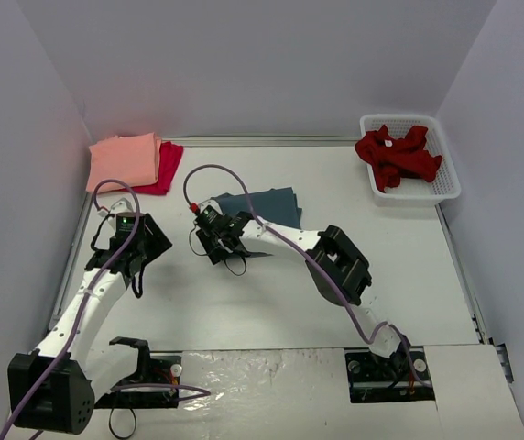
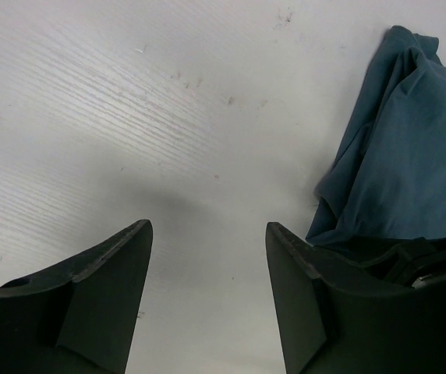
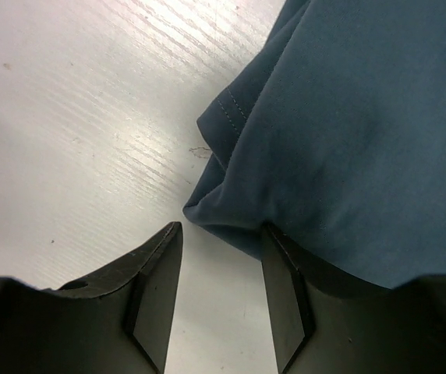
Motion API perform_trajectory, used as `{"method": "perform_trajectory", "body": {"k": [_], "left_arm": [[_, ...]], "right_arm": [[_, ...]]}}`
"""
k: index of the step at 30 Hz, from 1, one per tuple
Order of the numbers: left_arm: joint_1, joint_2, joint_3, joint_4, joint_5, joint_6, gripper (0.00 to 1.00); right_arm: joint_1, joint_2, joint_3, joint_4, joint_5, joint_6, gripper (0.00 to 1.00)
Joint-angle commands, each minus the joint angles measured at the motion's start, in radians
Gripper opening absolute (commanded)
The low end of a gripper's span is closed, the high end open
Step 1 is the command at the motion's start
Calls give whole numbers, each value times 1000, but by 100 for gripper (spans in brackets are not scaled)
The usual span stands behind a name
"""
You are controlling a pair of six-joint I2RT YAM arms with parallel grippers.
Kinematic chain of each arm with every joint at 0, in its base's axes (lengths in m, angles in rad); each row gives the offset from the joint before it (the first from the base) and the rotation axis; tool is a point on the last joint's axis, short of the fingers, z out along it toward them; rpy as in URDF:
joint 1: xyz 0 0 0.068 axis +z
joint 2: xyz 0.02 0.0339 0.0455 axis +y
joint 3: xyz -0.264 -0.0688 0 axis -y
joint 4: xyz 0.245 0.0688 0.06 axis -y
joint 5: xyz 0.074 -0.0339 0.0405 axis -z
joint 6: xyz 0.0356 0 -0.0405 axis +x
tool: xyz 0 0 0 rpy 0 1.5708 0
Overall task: Fold and stack the t-shirts
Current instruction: Put the neatly folded tshirt into the corner of the board with the left arm
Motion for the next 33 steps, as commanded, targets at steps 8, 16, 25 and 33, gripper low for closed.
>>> {"method": "perform_trajectory", "body": {"k": [8, 16, 25, 33], "left_arm": [[45, -6, -12, 27, 41, -7, 59], [71, -1, -26, 44, 68, -20, 59], [82, 12, -43, 62, 99, -26, 59], [82, 28, -60, 91, 136, -49, 59]], "right_arm": [[8, 49, 37, -36, 9, -1, 41], [18, 64, 44, -43, 30, 13, 35], [25, 87, 38, -56, 36, 23, 11], [25, 67, 21, -62, 50, 25, 0]]}}
